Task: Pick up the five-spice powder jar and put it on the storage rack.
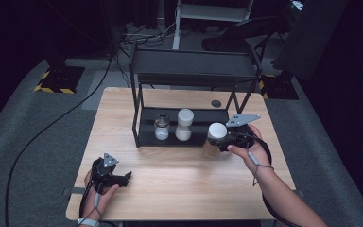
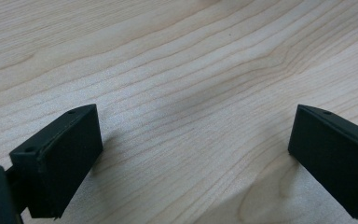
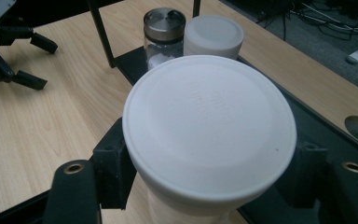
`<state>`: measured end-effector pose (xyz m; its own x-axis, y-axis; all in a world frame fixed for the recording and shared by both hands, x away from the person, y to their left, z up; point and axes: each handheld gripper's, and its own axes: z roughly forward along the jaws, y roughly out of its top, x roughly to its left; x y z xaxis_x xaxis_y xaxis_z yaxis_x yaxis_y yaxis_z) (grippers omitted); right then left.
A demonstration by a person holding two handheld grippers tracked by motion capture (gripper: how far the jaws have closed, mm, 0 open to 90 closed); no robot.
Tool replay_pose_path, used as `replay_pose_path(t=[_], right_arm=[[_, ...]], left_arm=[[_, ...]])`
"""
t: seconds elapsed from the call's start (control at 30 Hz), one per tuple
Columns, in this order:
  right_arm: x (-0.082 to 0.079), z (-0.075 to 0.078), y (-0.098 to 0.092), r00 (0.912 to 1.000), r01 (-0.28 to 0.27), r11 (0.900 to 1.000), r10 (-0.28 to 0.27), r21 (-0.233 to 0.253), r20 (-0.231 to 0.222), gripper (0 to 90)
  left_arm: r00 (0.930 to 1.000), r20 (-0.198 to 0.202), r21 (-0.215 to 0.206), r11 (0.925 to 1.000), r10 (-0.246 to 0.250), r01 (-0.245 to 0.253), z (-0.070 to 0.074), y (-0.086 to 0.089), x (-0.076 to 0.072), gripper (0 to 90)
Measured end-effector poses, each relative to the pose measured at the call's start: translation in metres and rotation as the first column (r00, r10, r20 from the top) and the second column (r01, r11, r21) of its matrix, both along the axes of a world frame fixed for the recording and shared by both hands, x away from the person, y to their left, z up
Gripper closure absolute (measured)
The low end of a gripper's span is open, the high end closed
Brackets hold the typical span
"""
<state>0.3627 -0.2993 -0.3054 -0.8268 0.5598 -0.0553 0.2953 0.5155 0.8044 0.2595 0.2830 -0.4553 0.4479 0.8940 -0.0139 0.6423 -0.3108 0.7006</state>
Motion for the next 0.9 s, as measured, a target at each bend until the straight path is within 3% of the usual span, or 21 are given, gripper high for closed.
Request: replay_pose_path(t=[0.5,0.9], right_arm=[[0.025,0.015,-0.003,0.9998,0.01,0.999,-0.011,0.033,0.017,33.4],[0.059,0.0,0.003,0.9994,0.035,0.999,-0.035,0.029,0.004,33.4]], left_arm=[[0.9999,-0.003,0.004,0.9999,0.013,-0.013,0.001,-0.002,0.0,2.0],[0.9998,-0.004,0.003,0.9998,0.018,-0.018,0.001,-0.003,0.0,1.6]])
